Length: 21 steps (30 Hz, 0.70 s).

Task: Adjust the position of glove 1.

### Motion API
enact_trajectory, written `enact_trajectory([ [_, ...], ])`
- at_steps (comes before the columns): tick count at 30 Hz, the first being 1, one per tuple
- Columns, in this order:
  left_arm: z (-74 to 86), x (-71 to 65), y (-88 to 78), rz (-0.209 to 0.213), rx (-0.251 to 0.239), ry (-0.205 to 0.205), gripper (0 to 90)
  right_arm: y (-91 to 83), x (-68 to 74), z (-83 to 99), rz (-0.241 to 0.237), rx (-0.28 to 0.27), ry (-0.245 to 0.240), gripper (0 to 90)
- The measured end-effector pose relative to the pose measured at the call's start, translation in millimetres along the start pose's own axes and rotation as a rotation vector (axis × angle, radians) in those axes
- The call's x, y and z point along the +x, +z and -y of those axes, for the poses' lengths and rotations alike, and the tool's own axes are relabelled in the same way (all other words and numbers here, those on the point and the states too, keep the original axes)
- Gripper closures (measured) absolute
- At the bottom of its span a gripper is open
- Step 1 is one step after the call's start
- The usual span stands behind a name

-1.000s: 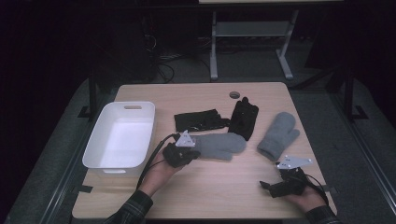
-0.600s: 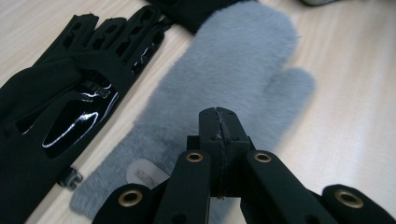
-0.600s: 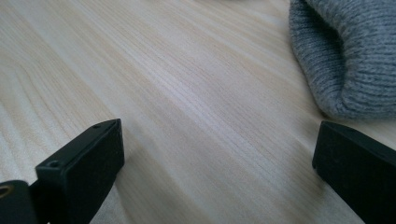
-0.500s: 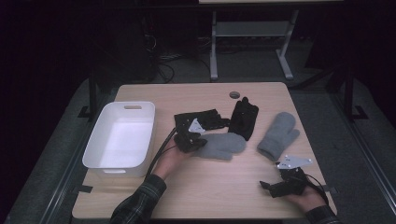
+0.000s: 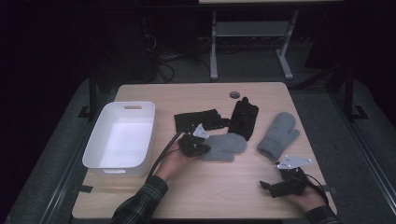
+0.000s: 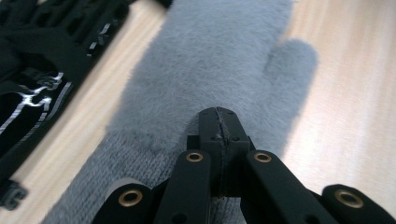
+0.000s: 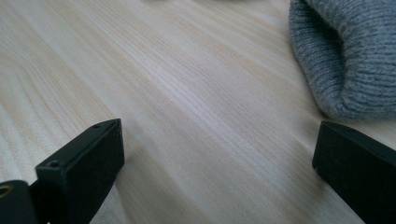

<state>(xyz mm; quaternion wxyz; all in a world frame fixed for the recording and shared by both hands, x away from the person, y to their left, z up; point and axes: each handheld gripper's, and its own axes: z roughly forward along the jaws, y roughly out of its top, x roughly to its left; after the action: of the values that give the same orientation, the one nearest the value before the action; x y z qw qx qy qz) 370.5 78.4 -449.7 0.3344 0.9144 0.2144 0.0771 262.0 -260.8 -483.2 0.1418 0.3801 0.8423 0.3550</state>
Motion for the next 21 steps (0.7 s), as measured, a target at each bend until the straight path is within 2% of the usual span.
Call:
enact_trajectory([
  [9, 2.2, -19.8, -2.6, 0.05, 0.015, 0.022, 89.9, 0.0, 0.0, 0.0, 0.0, 0.0, 0.0, 1.9],
  [10, 3.5, -24.8, -4.2, 0.071, 0.02, 0.027, 89.9, 0.0, 0.0, 0.0, 0.0, 0.0, 0.0, 1.9],
  [12, 4.3, -27.9, -4.9, 0.077, 0.019, 0.026, 89.9, 0.0, 0.0, 0.0, 0.0, 0.0, 0.0, 1.9],
  [14, 6.8, -35.8, -7.7, 0.11, 0.028, 0.03, 89.9, 0.0, 0.0, 0.0, 0.0, 0.0, 0.0, 1.9],
  [18, 8.7, -44.8, -10.4, 0.135, 0.03, 0.029, 89.9, 0.0, 0.0, 0.0, 0.0, 0.0, 0.0, 1.9],
  [21, 9.5, -51.1, -13.4, 0.153, 0.039, 0.045, 89.9, 0.0, 0.0, 0.0, 0.0, 0.0, 0.0, 1.9],
])
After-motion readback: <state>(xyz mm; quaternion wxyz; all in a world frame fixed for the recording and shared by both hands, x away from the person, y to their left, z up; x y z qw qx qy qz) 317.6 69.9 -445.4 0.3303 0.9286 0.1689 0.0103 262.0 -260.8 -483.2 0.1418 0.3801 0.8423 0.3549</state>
